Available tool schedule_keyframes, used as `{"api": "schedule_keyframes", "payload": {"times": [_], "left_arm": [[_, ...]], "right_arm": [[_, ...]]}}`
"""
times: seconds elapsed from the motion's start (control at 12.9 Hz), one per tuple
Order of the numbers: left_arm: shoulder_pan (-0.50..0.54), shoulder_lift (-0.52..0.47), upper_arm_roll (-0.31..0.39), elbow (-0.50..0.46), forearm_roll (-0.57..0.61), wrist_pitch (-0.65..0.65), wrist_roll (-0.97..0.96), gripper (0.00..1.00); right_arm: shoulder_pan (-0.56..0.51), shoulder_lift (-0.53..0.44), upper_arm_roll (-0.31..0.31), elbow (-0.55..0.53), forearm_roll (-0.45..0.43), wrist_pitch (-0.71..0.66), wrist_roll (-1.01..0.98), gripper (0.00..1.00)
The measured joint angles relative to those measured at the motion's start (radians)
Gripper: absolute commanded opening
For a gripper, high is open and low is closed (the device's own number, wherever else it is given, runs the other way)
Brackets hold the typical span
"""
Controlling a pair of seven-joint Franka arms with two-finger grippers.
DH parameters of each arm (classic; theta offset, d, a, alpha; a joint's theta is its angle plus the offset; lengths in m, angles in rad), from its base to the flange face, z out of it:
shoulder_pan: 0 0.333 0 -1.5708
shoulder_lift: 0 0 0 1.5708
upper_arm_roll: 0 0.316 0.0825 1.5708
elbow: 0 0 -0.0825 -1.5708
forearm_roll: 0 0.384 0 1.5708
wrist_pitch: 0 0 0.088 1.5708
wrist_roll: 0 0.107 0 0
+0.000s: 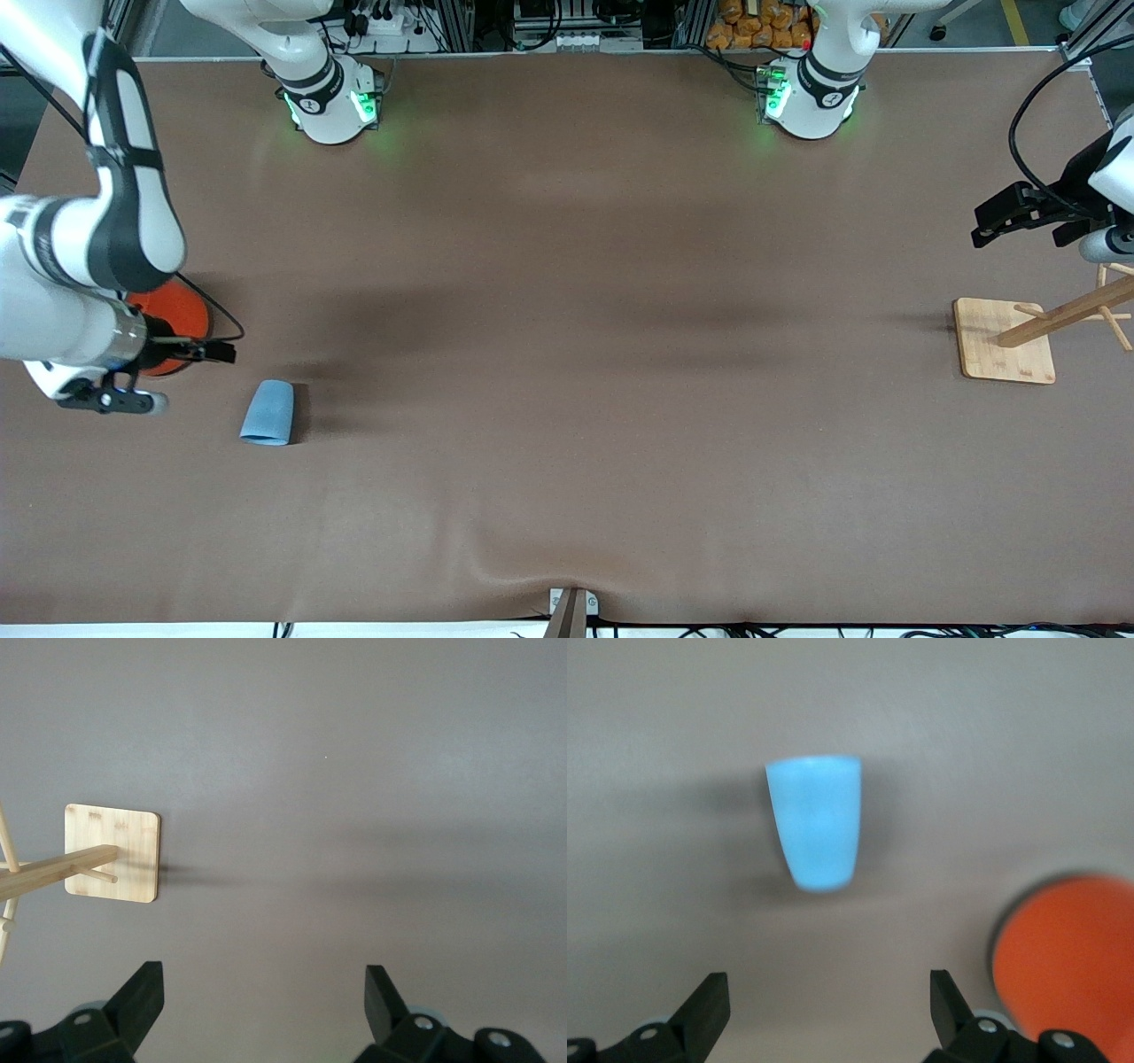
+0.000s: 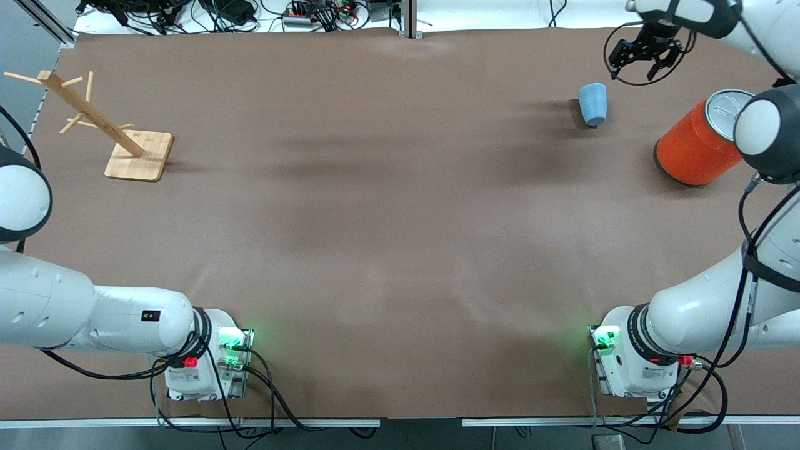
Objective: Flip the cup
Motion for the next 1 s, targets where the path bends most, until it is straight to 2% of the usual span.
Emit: {"api": "schedule_keyframes", "payload": {"times": [0.23, 0.77, 0.85, 0.93, 1.0], "left_arm": [[0.000, 0.000, 0.000, 0.000, 0.000, -0.004, 0.000, 1.00], [0.000, 0.001, 0.000, 0.001, 0.000, -0.010, 0.000, 1.00], [0.000, 0.001, 0.000, 0.001, 0.000, -0.010, 0.001, 1.00], [0.000, 0.002, 0.000, 0.001, 0.000, -0.010, 0.002, 1.00], [0.000, 0.002, -0.001, 0.001, 0.000, -0.010, 0.002, 1.00]], "right_arm": [[0.002, 0.109, 0.001, 0.006, 0.000, 0.160, -0.077, 1.00], [0.011, 0.290, 0.006, 0.043, 0.023, 0.345, -0.120, 1.00], [0.018, 0.308, 0.007, 0.044, 0.042, 0.359, -0.121, 0.96], [0.024, 0.321, 0.007, 0.045, 0.053, 0.366, -0.121, 0.73], [0.028, 0.328, 0.007, 0.047, 0.058, 0.367, -0.121, 0.58]]}}
